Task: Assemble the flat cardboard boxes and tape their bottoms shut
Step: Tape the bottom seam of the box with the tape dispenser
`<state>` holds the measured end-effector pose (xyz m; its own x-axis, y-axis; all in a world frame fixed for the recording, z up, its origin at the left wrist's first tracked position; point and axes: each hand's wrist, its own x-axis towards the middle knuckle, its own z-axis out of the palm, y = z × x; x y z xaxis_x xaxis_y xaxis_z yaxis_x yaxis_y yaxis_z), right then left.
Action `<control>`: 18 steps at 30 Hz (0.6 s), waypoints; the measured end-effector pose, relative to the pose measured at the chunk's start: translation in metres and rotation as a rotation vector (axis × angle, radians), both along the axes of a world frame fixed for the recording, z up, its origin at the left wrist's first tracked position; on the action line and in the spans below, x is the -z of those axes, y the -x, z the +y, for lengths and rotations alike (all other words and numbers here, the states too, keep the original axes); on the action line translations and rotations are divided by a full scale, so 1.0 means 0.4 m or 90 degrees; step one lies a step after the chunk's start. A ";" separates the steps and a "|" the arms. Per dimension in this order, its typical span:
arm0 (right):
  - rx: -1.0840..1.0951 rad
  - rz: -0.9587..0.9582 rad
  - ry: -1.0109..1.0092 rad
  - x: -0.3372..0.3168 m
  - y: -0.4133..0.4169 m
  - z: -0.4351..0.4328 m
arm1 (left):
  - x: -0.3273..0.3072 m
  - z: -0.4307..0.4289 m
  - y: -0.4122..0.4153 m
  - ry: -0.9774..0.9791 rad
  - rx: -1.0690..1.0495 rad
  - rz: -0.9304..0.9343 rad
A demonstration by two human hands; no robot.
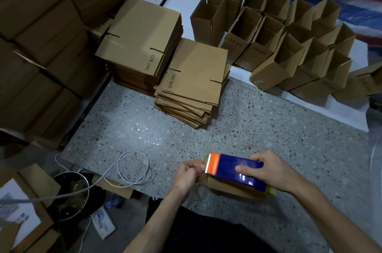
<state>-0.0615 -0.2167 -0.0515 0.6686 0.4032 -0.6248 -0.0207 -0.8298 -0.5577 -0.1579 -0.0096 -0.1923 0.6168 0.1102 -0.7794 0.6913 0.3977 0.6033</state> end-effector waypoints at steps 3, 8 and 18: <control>0.023 -0.006 0.022 -0.013 -0.004 -0.037 | 0.010 -0.006 0.015 0.009 -0.056 0.023; 0.039 -0.021 0.045 -0.047 -0.009 -0.132 | 0.037 0.027 0.029 0.023 -0.081 0.051; -0.002 -0.051 0.169 -0.008 0.025 -0.114 | 0.073 -0.038 0.031 -0.086 0.133 0.019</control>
